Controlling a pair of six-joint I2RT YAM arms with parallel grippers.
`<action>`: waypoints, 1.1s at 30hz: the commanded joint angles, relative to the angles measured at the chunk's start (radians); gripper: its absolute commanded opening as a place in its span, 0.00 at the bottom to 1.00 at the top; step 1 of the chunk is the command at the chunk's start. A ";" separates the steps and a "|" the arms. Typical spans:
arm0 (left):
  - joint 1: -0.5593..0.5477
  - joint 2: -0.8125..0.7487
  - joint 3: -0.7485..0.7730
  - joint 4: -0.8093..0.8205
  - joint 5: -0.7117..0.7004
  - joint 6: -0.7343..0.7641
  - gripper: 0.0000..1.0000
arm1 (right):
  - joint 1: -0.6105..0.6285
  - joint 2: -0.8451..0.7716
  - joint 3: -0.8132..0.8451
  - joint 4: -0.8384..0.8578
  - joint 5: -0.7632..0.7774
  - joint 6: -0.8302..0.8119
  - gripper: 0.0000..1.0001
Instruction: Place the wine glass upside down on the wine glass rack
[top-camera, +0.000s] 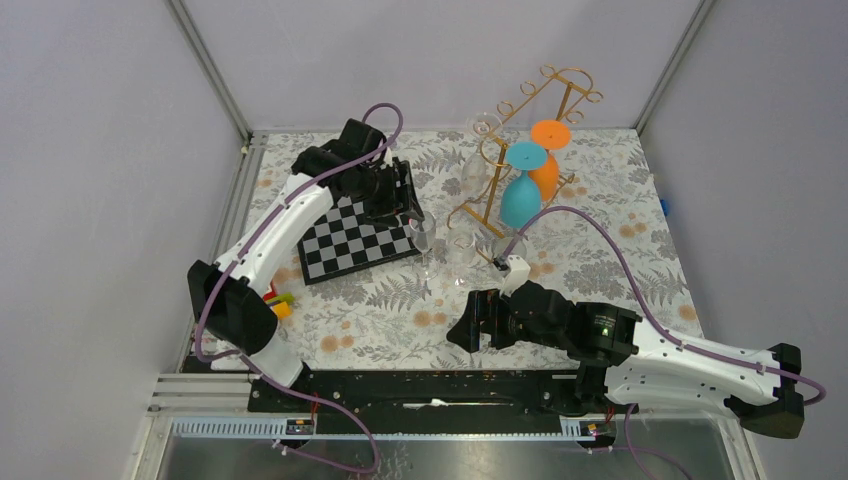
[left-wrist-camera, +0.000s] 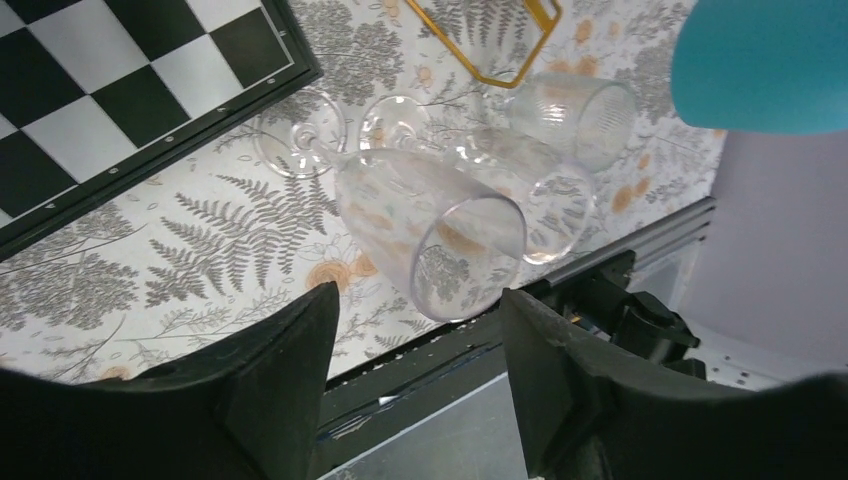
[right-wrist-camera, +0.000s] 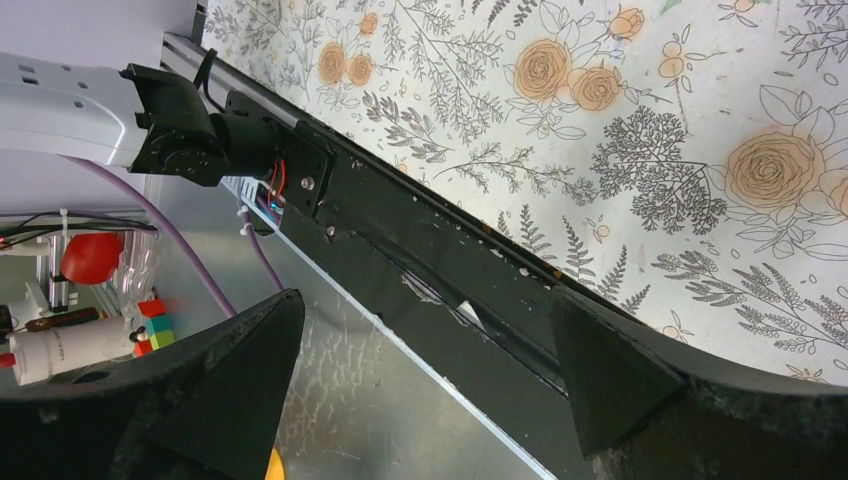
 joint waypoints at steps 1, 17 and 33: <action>-0.026 0.047 0.094 -0.074 -0.119 0.022 0.62 | -0.007 0.002 0.043 0.003 -0.029 -0.010 1.00; -0.087 0.168 0.187 -0.165 -0.211 0.046 0.39 | -0.008 0.005 0.051 0.002 -0.049 -0.059 1.00; -0.136 0.238 0.290 -0.304 -0.330 0.078 0.07 | -0.008 0.012 0.065 0.003 -0.025 -0.108 1.00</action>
